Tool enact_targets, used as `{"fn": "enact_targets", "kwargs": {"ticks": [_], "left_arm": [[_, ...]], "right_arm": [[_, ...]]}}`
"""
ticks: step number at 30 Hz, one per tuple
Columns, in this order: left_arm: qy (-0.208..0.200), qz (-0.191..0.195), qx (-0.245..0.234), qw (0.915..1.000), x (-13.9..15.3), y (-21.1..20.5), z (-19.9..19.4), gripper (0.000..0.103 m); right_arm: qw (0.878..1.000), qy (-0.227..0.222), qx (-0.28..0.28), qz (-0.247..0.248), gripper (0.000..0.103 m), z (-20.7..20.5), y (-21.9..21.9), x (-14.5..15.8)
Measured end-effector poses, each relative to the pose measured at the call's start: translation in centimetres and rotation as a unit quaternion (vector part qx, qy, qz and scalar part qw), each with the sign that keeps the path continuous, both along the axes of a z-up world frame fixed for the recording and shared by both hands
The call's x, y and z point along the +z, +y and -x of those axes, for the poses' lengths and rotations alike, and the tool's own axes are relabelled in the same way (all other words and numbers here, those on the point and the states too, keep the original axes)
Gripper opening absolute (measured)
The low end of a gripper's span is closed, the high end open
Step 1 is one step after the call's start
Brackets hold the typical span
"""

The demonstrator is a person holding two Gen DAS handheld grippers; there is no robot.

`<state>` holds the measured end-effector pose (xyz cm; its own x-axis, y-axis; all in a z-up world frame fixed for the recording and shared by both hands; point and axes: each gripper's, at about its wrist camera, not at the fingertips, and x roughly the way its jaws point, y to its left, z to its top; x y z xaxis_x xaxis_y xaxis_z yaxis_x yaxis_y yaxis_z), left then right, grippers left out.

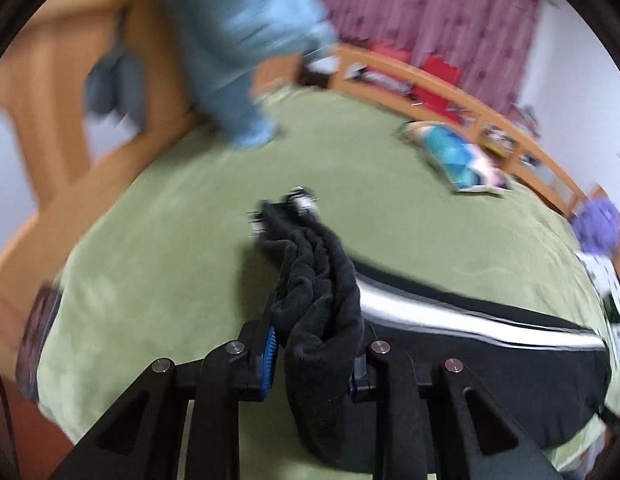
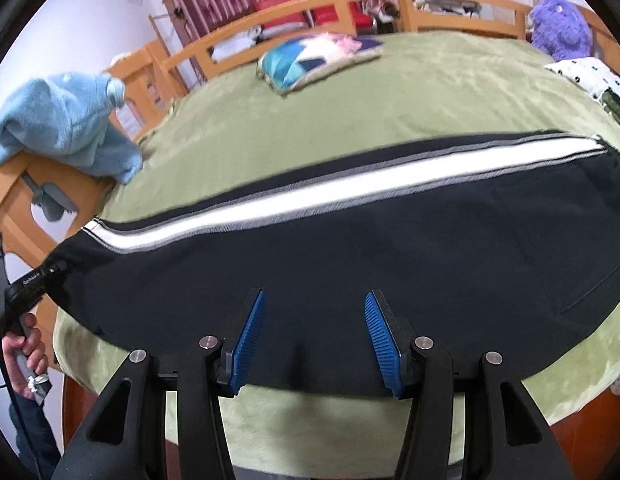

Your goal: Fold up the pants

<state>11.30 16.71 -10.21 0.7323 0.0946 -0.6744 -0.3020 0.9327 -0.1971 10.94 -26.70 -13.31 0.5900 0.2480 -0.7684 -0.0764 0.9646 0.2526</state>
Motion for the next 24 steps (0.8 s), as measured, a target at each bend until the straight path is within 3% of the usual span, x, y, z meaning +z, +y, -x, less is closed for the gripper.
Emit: {"fn": "enact_targets", "kwargs": {"ticks": [3, 7, 10, 12, 15, 19, 22, 24], "left_arm": [[-0.022, -0.014, -0.051, 0.9984, 3.0, -5.2, -0.6, 0.023], [-0.049, -0.043, -0.128, 0.9896, 6.0, -13.6, -0.9, 0.023], [-0.059, -0.054, -0.174, 0.9815, 6.7, -19.8, -1.5, 0.023], [-0.063, -0.051, -0.206, 0.9752, 6.3, -24.2, -2.1, 0.023], [-0.043, -0.033, -0.246, 0.9678, 4.3, -30.5, -3.3, 0.023], [0.016, -0.020, -0.288, 0.9572, -1.4, -36.9, -4.3, 0.023], [0.109, 0.003, -0.322, 0.9405, -5.7, -38.7, -4.4, 0.030], [0.114, 0.024, -0.324, 0.9388, -6.1, -37.8, -3.3, 0.038]], "right_arm": [[0.999, -0.029, -0.016, 0.014, 0.052, -1.0, -2.3, 1.3], [0.997, -0.051, -0.054, 0.004, 0.052, -2.0, -6.7, 2.4], [0.995, -0.059, -0.083, -0.013, 0.052, -1.1, -10.6, 1.9], [0.994, -0.052, -0.092, 0.001, 0.052, -0.2, -12.5, 1.1], [0.993, -0.037, -0.112, 0.011, 0.052, 0.8, -15.1, -0.1], [0.989, -0.007, -0.145, -0.030, 0.052, 1.1, -18.3, -1.1], [0.988, -0.004, -0.149, -0.032, 0.052, 0.9, -18.6, -1.3], [0.990, -0.002, -0.137, -0.029, 0.052, 0.4, -17.9, -1.4]]}}
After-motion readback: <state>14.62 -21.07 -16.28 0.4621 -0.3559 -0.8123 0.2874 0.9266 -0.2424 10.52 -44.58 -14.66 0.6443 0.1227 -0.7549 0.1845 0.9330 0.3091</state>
